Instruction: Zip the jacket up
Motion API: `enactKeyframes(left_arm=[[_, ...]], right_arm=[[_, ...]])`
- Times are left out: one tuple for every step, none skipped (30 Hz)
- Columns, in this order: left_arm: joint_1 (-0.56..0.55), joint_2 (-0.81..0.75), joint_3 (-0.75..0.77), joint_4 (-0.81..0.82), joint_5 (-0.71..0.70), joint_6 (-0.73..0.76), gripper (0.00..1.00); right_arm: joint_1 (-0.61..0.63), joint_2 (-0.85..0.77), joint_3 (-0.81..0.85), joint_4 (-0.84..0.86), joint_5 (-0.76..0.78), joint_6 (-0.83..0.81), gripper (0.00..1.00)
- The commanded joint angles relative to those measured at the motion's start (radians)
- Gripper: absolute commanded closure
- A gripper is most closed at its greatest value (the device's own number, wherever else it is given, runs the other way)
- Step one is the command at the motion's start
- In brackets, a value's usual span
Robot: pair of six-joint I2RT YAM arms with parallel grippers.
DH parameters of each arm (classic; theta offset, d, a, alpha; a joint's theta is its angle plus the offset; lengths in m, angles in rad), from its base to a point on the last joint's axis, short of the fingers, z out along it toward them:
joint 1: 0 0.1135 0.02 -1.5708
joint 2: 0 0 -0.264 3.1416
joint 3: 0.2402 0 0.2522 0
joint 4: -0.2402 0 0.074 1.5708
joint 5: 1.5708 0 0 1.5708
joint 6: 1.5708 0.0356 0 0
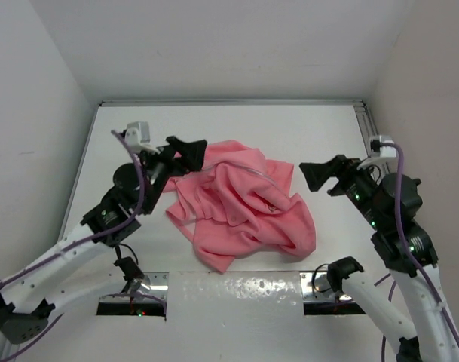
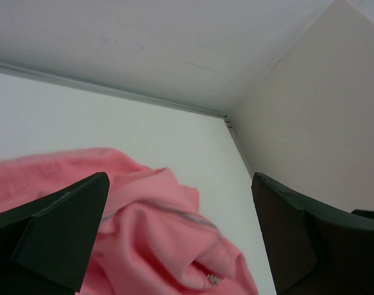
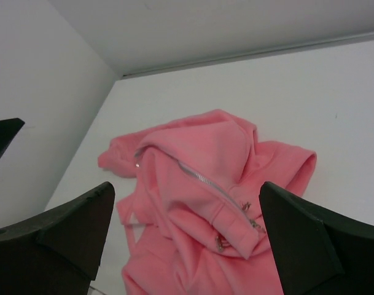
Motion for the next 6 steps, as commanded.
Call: enactKeyframes(left_arm=[[0.008, -0.145, -0.119, -0.072, 0.022, -0.055, 0.00], [0.008, -0.182, -0.136, -0.104, 0.023, -0.061, 0.00], [0.006, -0.239, -0.168, -0.117, 0.029, -0.063, 0.00], [0.008, -0.259, -0.182, -0.127, 0.034, -0.063, 0.00], [0.008, -0.280, -0.191, -0.156, 0.032, -0.063, 0.00], [0.008, -0.284, -0.187, -0.173, 0.029, -0.064, 0.00]], right_arm=[[0.002, -0.075, -0.081, -0.044, -0.036, 0.026, 0.01], [0.002, -0.095, -0.103, -0.043, -0.035, 0.038, 0.01], [0.002, -0.124, -0.142, -0.037, -0.035, 0.040, 0.01], [0.002, -0.129, -0.156, -0.041, -0.035, 0.041, 0.01], [0.002, -0.129, -0.172, -0.058, -0.027, 0.041, 0.01], [0.003, -0.126, -0.175, -0.064, -0.026, 0.041, 0.01]])
